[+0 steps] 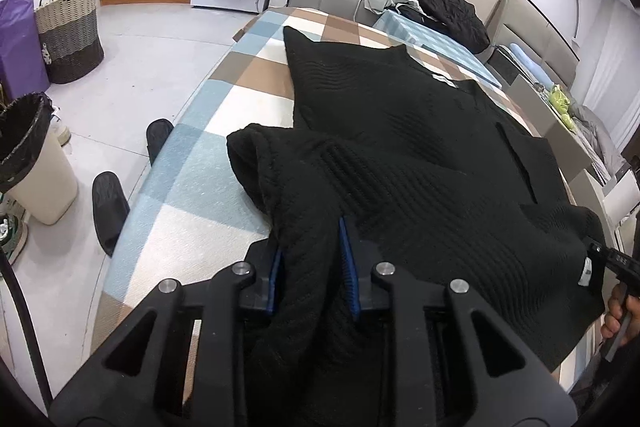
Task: Fold small clothes
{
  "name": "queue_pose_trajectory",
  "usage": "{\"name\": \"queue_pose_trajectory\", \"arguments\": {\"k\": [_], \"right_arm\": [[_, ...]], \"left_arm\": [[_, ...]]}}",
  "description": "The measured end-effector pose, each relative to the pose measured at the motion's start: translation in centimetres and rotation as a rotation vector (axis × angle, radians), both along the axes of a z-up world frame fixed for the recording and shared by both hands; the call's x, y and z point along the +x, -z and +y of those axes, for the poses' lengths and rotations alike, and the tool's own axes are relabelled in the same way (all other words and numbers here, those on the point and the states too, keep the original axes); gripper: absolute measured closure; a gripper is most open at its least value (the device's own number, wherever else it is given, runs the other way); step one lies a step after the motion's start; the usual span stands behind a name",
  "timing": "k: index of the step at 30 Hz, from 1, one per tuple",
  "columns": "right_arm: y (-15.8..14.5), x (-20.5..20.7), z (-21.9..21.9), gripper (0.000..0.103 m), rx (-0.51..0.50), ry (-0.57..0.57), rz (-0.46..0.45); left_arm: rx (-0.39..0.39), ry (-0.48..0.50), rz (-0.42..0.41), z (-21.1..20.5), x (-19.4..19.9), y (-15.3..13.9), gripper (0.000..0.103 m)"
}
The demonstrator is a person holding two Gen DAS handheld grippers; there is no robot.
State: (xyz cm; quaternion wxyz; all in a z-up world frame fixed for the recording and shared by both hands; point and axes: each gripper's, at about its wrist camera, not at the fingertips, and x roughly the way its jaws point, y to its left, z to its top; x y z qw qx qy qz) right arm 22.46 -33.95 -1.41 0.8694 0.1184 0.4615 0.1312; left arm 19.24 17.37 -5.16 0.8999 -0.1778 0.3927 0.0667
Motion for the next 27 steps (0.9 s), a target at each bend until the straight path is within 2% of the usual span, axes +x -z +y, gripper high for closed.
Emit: {"name": "queue_pose_trajectory", "arguments": {"k": [4, 5, 9, 11, 12, 14, 16, 17, 19, 23, 25, 27], "right_arm": [[-0.1, -1.5, -0.4, 0.088, 0.023, 0.016, 0.006], [-0.2, -1.5, -0.7, 0.086, 0.028, 0.025, 0.008], [-1.0, -2.1, -2.0, 0.074, 0.052, 0.045, 0.004], [-1.6, -2.6, -2.6, 0.074, 0.072, 0.051, -0.020], [-2.0, -2.7, -2.9, 0.074, 0.082, 0.055, -0.031], [-2.6, -2.8, -3.1, 0.074, 0.105, 0.051, -0.065], [-3.0, -2.7, -3.0, 0.084, 0.090, 0.060, -0.102], [-3.2, -2.7, -2.8, 0.099, 0.076, 0.054, -0.115], [-3.7, -2.8, -2.5, 0.100, 0.058, 0.049, -0.153], [-5.9, -3.9, -3.6, 0.100, 0.101, 0.052, -0.252], [-6.8, -4.0, -4.4, 0.101, 0.144, 0.072, -0.282], [-7.2, -3.6, -4.5, 0.101, 0.131, 0.087, -0.292]], "left_arm": [[0.003, -0.001, 0.007, 0.4, -0.4, -0.3, 0.080], [0.004, -0.010, 0.013, 0.5, -0.5, -0.4, 0.077], [-0.030, -0.042, 0.002, 1.5, -1.1, -1.0, 0.077], [-0.028, -0.056, -0.017, 1.8, -1.6, -1.4, 0.077], [-0.016, -0.060, -0.029, 1.8, -1.9, -1.7, 0.078], [0.007, -0.056, -0.065, 1.6, -2.6, -2.4, 0.092], [0.024, -0.053, -0.081, 1.3, -3.1, -2.9, 0.097], [0.031, -0.051, -0.092, 1.2, -3.3, -3.1, 0.098], [0.031, -0.054, -0.119, 1.2, -4.0, -4.0, 0.099], [0.005, -0.056, -0.163, 1.5, -5.0, -5.6, 0.099], [0.003, -0.061, -0.177, 1.7, -5.0, -6.2, 0.099], [0.001, -0.065, -0.183, 1.7, -4.7, -6.6, 0.099]]}}
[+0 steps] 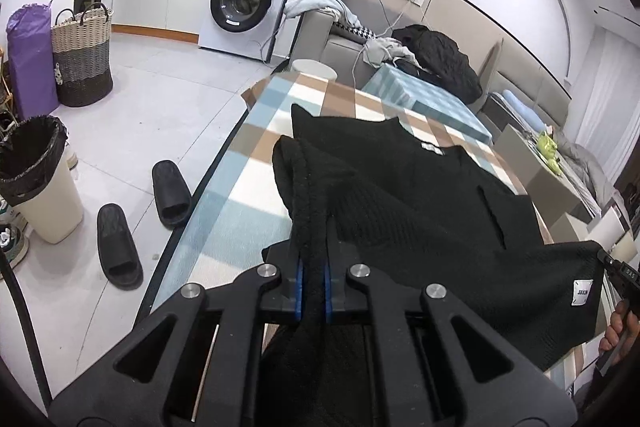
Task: Fold small clothes
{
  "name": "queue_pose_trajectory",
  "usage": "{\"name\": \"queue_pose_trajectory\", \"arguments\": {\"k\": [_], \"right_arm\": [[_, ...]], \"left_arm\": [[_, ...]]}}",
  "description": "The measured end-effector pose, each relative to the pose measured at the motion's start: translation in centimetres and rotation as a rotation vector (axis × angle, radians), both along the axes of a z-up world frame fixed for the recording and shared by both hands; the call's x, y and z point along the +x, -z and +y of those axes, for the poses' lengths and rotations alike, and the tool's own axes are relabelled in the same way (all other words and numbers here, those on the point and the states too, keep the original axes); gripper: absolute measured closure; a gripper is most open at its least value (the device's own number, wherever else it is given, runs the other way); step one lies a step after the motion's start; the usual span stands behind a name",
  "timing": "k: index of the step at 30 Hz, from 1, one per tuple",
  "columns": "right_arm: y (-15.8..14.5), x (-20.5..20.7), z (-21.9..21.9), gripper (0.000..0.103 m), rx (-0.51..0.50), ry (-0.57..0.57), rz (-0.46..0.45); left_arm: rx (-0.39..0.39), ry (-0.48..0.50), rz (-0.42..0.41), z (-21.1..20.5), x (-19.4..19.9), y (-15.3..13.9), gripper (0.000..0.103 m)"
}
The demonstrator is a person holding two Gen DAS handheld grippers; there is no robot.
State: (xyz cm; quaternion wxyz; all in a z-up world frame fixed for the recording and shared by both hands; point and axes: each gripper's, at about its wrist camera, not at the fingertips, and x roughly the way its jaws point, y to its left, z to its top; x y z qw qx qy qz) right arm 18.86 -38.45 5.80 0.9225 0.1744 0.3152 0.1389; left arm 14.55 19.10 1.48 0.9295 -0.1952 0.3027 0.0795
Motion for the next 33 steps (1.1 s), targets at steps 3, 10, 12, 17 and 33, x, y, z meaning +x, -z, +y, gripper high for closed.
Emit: {"name": "queue_pose_trajectory", "arguments": {"k": [3, 10, 12, 17, 33], "right_arm": [[-0.1, 1.0, 0.2, 0.101, -0.020, 0.024, 0.002], [3.8, 5.1, 0.7, 0.094, -0.066, 0.078, 0.176], [4.7, 5.6, 0.2, 0.077, -0.016, 0.064, 0.217], [4.1, 5.5, -0.7, 0.061, 0.047, 0.069, 0.192], [1.9, 7.0, -0.3, 0.097, 0.111, 0.040, 0.045]], "left_arm": [[-0.001, -0.013, 0.021, 0.4, 1.1, 0.2, 0.099], [-0.012, -0.080, 0.147, 1.4, 3.4, 3.5, 0.082], [-0.028, -0.094, 0.154, 1.8, 3.5, 3.9, 0.071], [-0.076, -0.099, 0.097, 2.6, 3.6, 3.0, 0.050], [-0.046, -0.113, 0.026, 2.6, 5.7, 2.4, 0.098]]}}
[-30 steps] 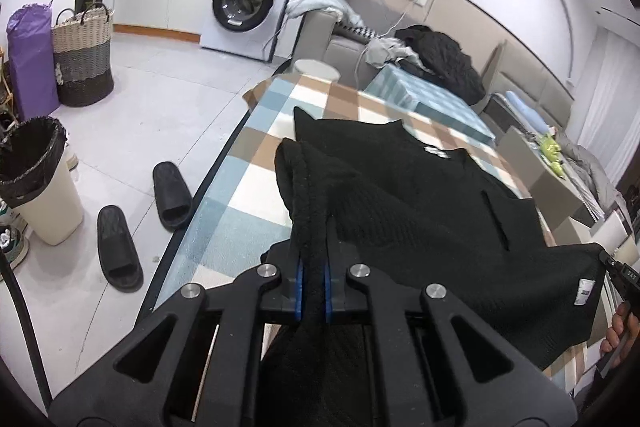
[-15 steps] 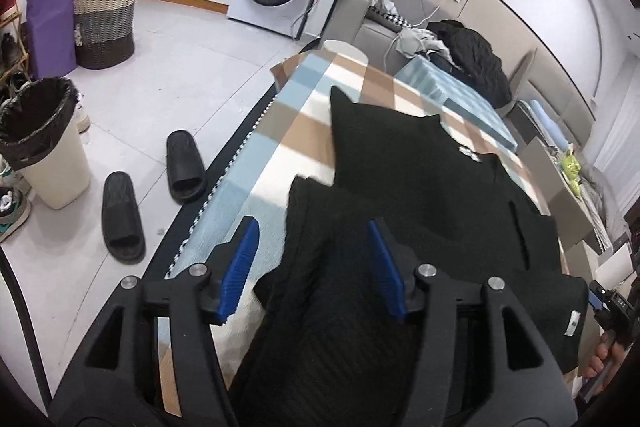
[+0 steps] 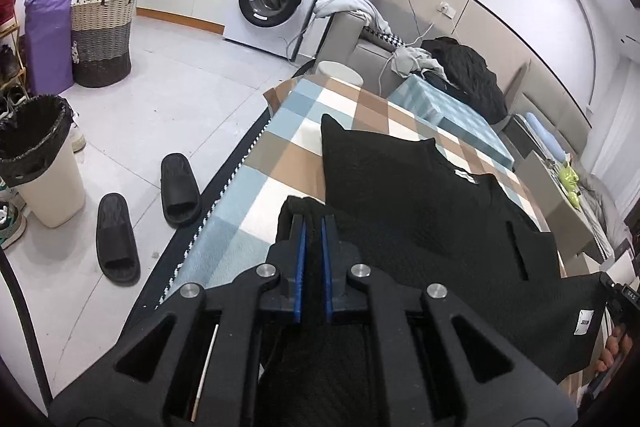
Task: Fold small clothes
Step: 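Lift the hem with the right gripper and fold it toward the collar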
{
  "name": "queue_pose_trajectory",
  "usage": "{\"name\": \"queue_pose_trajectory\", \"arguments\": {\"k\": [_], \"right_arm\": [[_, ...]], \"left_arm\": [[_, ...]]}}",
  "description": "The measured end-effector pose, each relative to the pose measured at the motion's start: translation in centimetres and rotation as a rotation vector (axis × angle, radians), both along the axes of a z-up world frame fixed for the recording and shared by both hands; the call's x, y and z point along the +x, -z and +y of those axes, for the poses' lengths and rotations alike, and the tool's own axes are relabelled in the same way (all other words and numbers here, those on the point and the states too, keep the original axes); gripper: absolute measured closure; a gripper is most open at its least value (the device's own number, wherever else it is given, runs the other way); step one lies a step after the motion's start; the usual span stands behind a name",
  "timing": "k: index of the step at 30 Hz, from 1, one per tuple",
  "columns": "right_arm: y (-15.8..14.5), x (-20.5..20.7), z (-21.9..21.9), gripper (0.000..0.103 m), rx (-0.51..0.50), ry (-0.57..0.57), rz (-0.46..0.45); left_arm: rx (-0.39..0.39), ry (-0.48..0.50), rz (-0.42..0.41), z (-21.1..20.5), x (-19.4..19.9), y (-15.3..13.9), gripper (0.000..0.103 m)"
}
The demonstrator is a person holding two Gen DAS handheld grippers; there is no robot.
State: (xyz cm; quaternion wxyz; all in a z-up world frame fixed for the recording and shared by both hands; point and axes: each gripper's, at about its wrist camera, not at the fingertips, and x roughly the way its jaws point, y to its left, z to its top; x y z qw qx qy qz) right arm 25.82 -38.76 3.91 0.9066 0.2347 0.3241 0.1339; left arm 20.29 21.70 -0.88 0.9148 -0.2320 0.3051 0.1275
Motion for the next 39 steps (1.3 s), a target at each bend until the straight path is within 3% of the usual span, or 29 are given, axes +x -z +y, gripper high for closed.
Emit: {"name": "queue_pose_trajectory", "arguments": {"k": [5, 7, 8, 11, 16, 19, 23, 25, 26, 29, 30, 39], "right_arm": [[2.1, 2.1, 0.8, 0.093, -0.086, 0.046, 0.130], [3.0, 2.4, 0.6, 0.093, -0.067, 0.039, 0.181], [3.3, 2.0, 0.3, 0.088, -0.056, 0.034, 0.189], [3.6, 0.5, -0.2, 0.061, -0.038, -0.005, 0.191], [4.0, -2.3, -0.1, 0.057, -0.059, -0.071, 0.203], [4.2, -3.4, 0.2, 0.054, -0.086, -0.091, 0.209], [4.8, -3.8, 0.4, 0.054, -0.108, -0.087, 0.215], [5.0, -3.7, 0.5, 0.055, -0.119, -0.081, 0.226], [5.1, -3.7, 0.5, 0.060, -0.135, -0.076, 0.223], [4.8, -3.9, 0.9, 0.093, -0.174, -0.092, 0.204], [4.4, -4.1, 0.8, 0.099, -0.173, -0.095, 0.186], [-2.4, -5.1, 1.2, 0.100, -0.172, -0.057, -0.075]], "left_arm": [[-0.006, -0.003, 0.070, 0.0, 0.9, 0.9, 0.097], [-0.019, 0.005, 0.104, 0.1, 0.7, 1.3, 0.086], [-0.023, 0.009, 0.109, 0.1, 0.5, 1.4, 0.075], [-0.038, 0.008, 0.110, 0.3, -1.3, 1.5, 0.062], [-0.047, 0.029, 0.165, -0.1, -3.5, 2.6, 0.062], [-0.013, 0.052, 0.159, -0.9, -4.3, 2.8, 0.062], [0.012, 0.080, 0.136, -1.8, -4.6, 2.3, 0.085], [0.023, 0.082, 0.115, -2.0, -4.8, 1.9, 0.096], [0.028, 0.086, 0.107, -2.1, -4.9, 1.7, 0.098], [0.046, 0.080, 0.078, -2.3, -5.1, 0.7, 0.100], [0.050, 0.073, 0.064, -2.4, -5.2, 0.3, 0.100], [0.102, 0.058, -0.060, -2.5, -4.4, -4.8, 0.100]]}}
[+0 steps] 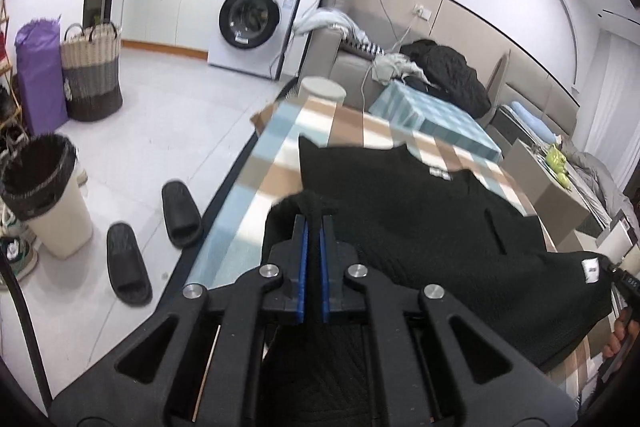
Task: Fold small clothes
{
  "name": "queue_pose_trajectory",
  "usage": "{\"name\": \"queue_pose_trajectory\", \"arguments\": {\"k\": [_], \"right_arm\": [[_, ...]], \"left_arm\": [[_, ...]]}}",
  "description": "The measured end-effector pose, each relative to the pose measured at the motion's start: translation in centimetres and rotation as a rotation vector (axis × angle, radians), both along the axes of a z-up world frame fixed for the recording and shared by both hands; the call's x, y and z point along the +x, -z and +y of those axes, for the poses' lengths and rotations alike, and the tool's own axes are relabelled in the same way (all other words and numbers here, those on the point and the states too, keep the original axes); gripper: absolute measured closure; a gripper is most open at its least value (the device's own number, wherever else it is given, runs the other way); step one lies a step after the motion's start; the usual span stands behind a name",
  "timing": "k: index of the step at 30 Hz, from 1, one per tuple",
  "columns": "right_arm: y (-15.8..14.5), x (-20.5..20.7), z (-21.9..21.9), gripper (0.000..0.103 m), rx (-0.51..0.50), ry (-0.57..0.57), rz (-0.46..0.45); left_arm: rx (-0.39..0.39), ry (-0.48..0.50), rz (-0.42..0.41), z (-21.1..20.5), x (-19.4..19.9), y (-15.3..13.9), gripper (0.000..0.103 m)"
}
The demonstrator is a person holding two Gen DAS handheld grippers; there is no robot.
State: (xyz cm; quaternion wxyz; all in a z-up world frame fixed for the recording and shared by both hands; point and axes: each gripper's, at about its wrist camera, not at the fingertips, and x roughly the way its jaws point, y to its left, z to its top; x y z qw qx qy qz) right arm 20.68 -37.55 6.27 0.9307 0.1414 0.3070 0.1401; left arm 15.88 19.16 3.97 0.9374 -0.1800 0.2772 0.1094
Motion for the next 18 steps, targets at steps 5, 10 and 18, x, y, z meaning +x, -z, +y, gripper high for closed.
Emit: {"name": "queue_pose_trajectory", "arguments": {"k": [5, 10, 18], "right_arm": [[-0.1, 3.1, 0.3, 0.100, 0.011, 0.085, 0.006], [3.5, 6.6, 0.9, 0.100, -0.020, 0.129, 0.158], [5.8, 5.3, -1.1, 0.062, 0.041, 0.122, 0.277]], "left_arm": [[-0.006, -0.025, 0.035, 1.2, 3.2, 0.6, 0.100], [-0.026, -0.023, 0.124, 1.7, 5.6, 3.8, 0.100], [-0.068, -0.044, 0.184, 2.5, 4.9, 6.0, 0.070]]}}
